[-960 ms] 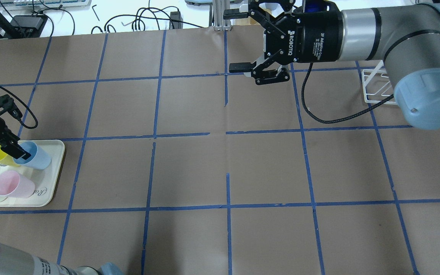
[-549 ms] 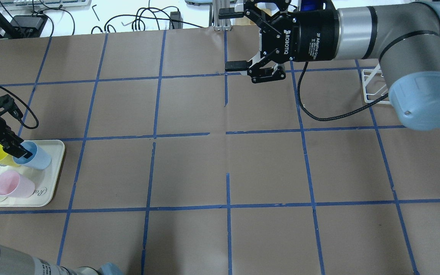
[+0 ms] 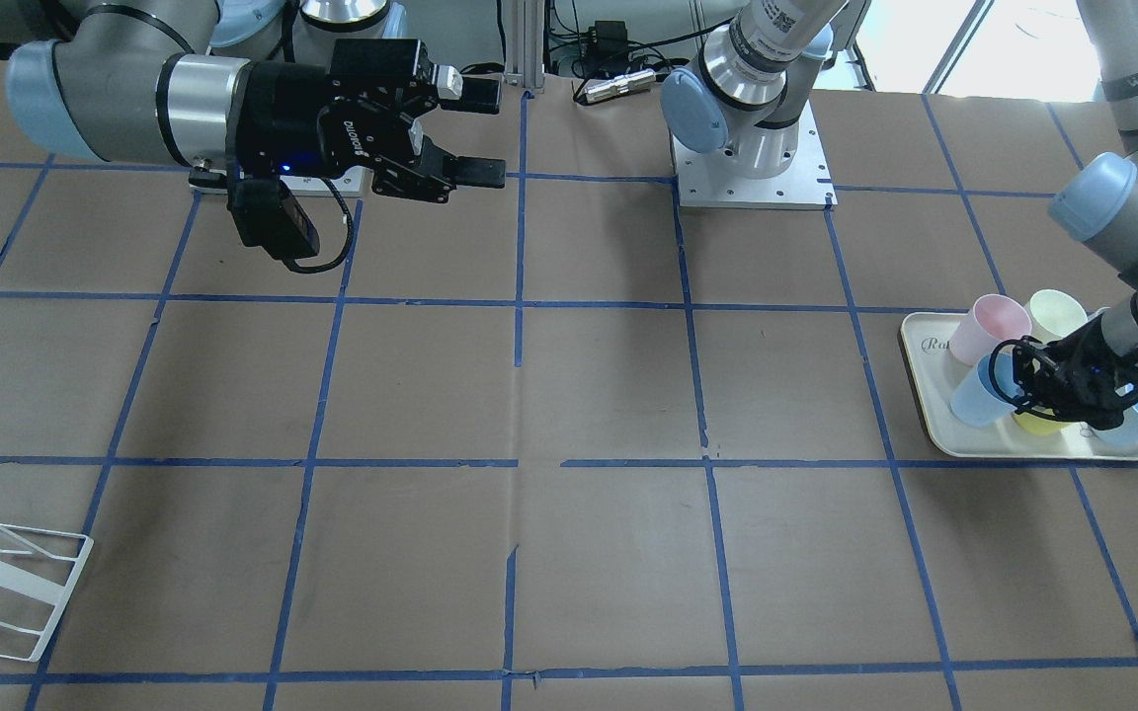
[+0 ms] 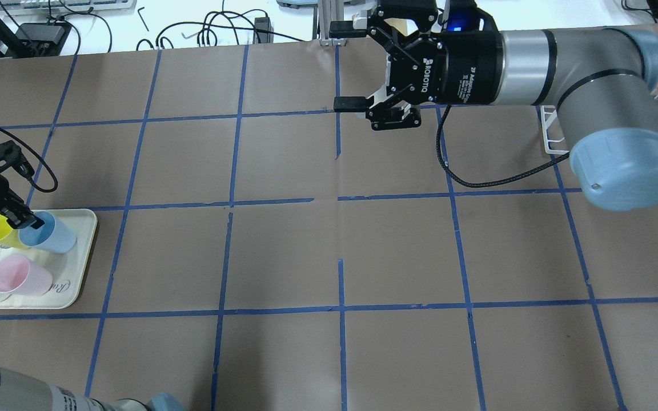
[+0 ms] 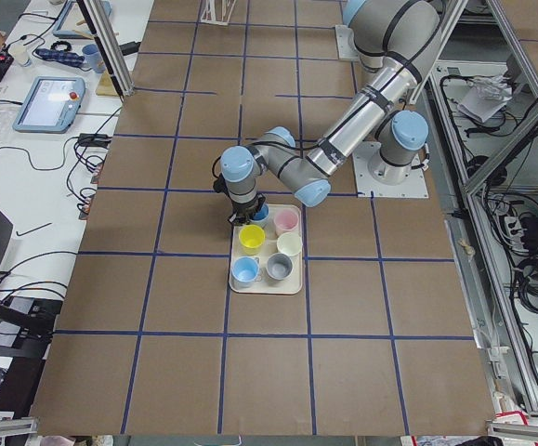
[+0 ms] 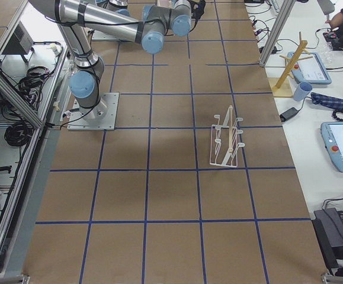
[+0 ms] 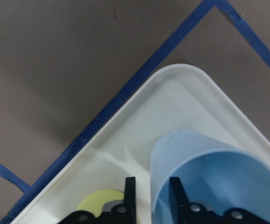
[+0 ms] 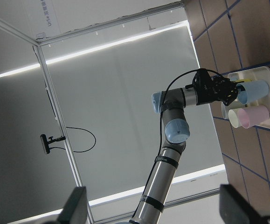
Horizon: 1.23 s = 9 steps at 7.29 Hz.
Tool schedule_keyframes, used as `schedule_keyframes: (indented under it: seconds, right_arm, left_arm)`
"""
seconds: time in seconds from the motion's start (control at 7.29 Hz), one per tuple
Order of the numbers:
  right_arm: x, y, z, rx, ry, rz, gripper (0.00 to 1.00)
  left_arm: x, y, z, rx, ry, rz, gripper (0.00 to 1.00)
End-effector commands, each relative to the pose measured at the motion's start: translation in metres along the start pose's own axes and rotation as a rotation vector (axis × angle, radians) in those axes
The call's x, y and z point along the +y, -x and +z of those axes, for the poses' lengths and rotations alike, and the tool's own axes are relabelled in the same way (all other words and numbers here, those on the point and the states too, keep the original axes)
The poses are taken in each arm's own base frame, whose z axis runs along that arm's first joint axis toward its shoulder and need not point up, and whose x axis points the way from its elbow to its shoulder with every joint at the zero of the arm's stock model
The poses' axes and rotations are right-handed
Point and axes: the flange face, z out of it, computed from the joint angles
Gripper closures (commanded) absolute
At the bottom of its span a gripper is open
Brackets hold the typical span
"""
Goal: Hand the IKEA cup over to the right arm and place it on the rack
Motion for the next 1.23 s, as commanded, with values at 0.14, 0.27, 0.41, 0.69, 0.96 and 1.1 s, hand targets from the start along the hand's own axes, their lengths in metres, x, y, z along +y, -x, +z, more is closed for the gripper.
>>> schedule_keyframes:
  seconds: [0.14,0.27,0.41,0.69,0.96,1.1]
  right_arm:
    - [0.005,0.001,0.000,-0.010,0.002,-0.037,0.00]
    - [0.005,0.005,0.001,-0.008,0.003,-0.034,0.00]
    - [0.005,0.012,0.001,-0.007,0.004,-0.038,0.00]
    - [-0.003,0.007,0.003,-0.007,0.009,-0.035,0.00]
    - [-0.002,0.008,0.012,-0.029,0.036,-0.040,0.00]
    - [-0.007,0.009,0.014,-0.048,0.044,-0.037,0.00]
  left_arm:
    - [-0.004,-0.003,-0.029,-0.036,-0.047,-0.009,1.00]
    - [-0.013,-0.013,-0.047,0.001,-0.158,-0.045,1.00]
    - [-0.027,-0.028,-0.068,0.101,-0.330,-0.091,1.00]
    - [-0.049,-0.067,-0.091,0.423,-0.567,-0.231,1.00]
    - [-0.060,-0.118,-0.107,0.851,-0.651,-0.388,1.00]
    - [-0.061,-0.141,-0.109,1.015,-0.656,-0.429,1.00]
